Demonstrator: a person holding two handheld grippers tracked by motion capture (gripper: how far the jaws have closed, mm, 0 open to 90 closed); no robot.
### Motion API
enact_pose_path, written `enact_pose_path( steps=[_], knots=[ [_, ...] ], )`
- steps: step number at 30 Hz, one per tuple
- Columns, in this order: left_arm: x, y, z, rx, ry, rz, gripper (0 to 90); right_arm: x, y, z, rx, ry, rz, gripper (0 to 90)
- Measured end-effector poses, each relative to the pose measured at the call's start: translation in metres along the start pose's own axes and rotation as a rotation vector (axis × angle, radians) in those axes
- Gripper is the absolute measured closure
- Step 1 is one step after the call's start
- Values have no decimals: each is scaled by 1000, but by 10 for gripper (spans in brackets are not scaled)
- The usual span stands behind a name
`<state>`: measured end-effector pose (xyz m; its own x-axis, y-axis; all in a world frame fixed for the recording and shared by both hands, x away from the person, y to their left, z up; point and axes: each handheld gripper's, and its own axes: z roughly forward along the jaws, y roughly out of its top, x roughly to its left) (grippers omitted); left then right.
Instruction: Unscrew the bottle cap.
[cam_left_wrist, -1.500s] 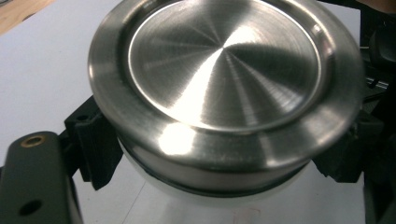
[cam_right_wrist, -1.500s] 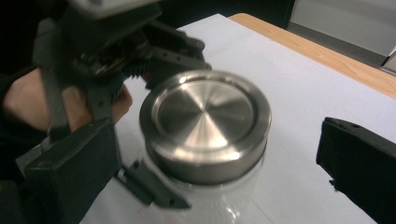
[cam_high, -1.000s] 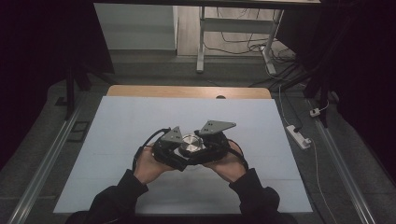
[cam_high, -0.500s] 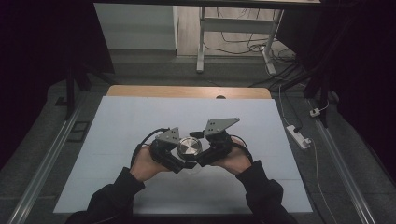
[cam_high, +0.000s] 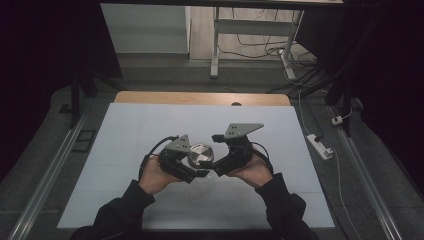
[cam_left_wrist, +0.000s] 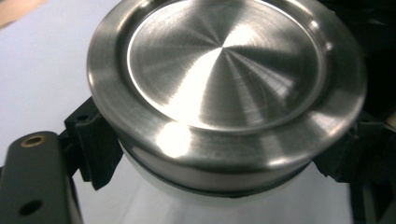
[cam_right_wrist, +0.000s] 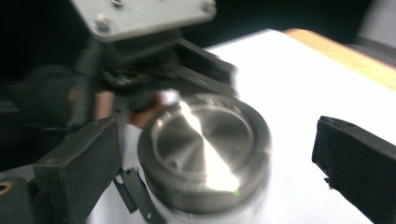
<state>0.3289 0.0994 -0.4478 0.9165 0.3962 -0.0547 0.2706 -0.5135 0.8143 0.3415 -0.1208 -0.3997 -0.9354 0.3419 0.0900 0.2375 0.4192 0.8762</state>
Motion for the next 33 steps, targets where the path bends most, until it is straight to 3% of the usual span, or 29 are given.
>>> enact_pose_path(
  steps=[3, 6, 10, 14, 15, 17, 20, 25, 29, 31, 33],
  knots=[
    [2, -2, 0, 3, 51, -35, 159, 9, 2, 1, 13, -97, 11, 49],
    [2, -2, 1, 14, 59, -38, 159, 15, 2, 5, 13, -167, 2, 69],
    [-2, 0, 4, 23, 52, -25, 158, 17, -1, 13, 15, -165, 14, 77],
    [-4, 1, 6, 41, 31, 2, 159, 19, -5, 21, 31, -160, 1, 141],
    [-4, 1, 6, 46, 27, 8, 159, 20, -5, 22, 29, -145, -5, 191],
    [-4, 1, 5, 47, 6, 22, 158, 21, -5, 22, 35, -130, -35, 193],
    [-2, 0, 4, 27, -62, 27, 159, 18, -5, 19, 41, -73, -39, 195],
    [-2, 0, 0, 14, -166, 80, 158, 11, -6, 12, 24, 72, -65, 195],
    [-7, 0, -1, 6, -252, 139, 158, 7, -8, 6, 10, 214, -114, 195],
    [-9, 1, -1, 11, -272, 158, 158, 5, -11, 5, -8, 276, -125, 194],
    [-11, 2, 1, 16, -260, 158, 158, 2, -14, 4, -14, 316, -122, 190]
  ],
)
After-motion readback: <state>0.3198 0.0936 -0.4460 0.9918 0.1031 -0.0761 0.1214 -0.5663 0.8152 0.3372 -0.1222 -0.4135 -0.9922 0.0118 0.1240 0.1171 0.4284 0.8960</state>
